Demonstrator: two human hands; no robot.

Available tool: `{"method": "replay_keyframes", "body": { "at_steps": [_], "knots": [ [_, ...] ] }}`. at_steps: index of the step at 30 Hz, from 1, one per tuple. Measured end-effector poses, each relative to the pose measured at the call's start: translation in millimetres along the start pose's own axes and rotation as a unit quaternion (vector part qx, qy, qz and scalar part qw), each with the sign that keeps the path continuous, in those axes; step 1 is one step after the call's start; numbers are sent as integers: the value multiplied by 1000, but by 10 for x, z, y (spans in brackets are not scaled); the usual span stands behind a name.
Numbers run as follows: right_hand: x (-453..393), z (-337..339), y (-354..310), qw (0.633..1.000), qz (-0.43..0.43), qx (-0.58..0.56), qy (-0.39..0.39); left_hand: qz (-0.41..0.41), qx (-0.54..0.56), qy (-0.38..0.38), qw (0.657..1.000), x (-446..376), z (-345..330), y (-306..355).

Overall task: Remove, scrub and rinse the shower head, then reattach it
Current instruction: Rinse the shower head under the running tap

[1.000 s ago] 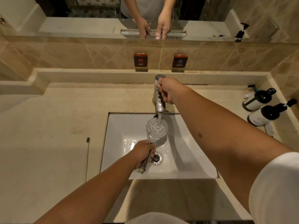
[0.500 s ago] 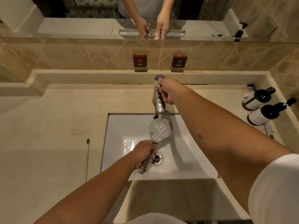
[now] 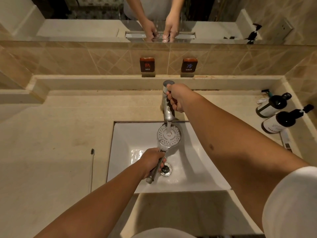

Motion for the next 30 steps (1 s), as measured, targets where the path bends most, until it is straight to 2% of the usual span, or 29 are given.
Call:
{"method": "replay_keyframes", "body": {
  "at_steps": [10, 12, 14, 18, 30],
  "knots": [
    [-60, 8, -21, 1000, -3, -12, -13, 6, -6, 8, 1000, -61, 3, 10],
    [-131, -30, -33, 998, 32, -47, -28, 6, -8, 7, 1000, -64, 17, 19],
    [-219, -56, -23, 995, 97, -31, -9, 3, -8, 7, 1000, -66, 39, 31],
    [-323, -96, 111, 986, 158, -25, 42, 4, 9, 15, 1000, -55, 73, 46],
    [-432, -189, 132, 983, 163, -54, 70, -33, -22, 19, 999, 5, 33, 143]
  ]
}}
Point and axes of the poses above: each hand's wrist, its own x-axis away from the middle knuckle, its own z-axis out of the back of the hand, y = z × x, the point moved 6 cm from there along -x, towards the middle knuckle, and after that the axes turned 3 degrees about y, right-handed, at the moved point
